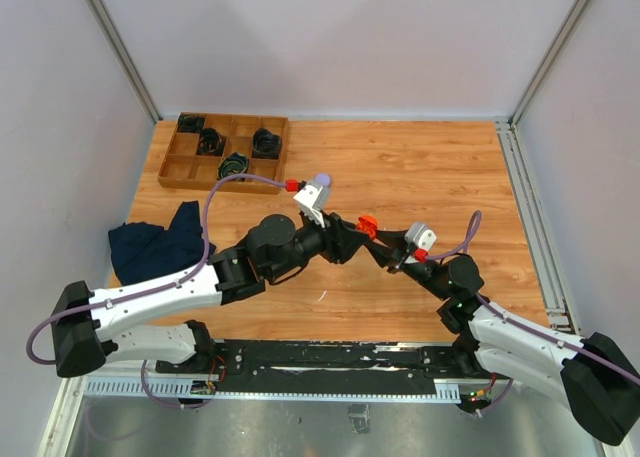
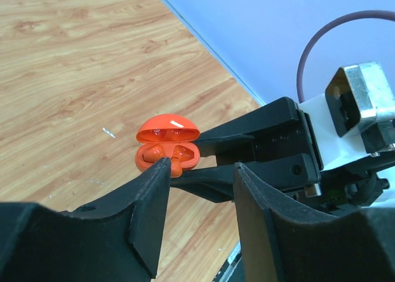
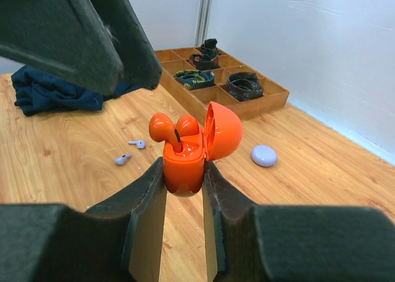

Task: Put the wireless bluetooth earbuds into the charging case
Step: Place the earbud in the charging case, then close the charging case, then place the charging case at the center of the board.

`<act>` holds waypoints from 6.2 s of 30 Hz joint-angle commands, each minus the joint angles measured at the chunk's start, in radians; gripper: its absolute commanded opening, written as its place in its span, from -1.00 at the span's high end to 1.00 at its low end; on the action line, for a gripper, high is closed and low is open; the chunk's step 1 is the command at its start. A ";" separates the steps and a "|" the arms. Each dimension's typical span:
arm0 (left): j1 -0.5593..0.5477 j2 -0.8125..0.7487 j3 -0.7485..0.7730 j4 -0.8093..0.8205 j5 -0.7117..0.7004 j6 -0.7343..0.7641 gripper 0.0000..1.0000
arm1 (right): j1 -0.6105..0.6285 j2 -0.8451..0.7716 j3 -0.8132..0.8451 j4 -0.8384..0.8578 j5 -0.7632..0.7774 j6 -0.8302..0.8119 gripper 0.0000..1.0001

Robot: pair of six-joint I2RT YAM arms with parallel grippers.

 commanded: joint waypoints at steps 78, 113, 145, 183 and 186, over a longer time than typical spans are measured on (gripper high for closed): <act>0.376 0.084 -0.036 0.074 0.829 -0.158 -0.67 | 0.009 0.162 0.135 0.021 -0.304 0.087 0.80; 0.473 0.009 -0.104 -0.001 0.798 -0.150 -0.65 | -0.029 0.239 0.174 0.031 -0.422 0.193 0.81; 0.479 -0.005 -0.148 0.296 1.053 -0.230 -0.46 | -0.032 0.271 0.187 -0.013 -0.525 0.234 0.81; 0.522 -0.173 -0.031 -0.550 -0.066 0.292 -0.76 | -0.270 0.397 0.358 -1.143 -0.052 0.361 0.56; 0.539 -0.182 -0.037 -0.564 -0.121 0.290 -0.75 | -0.283 0.422 0.369 -1.148 -0.017 0.371 0.40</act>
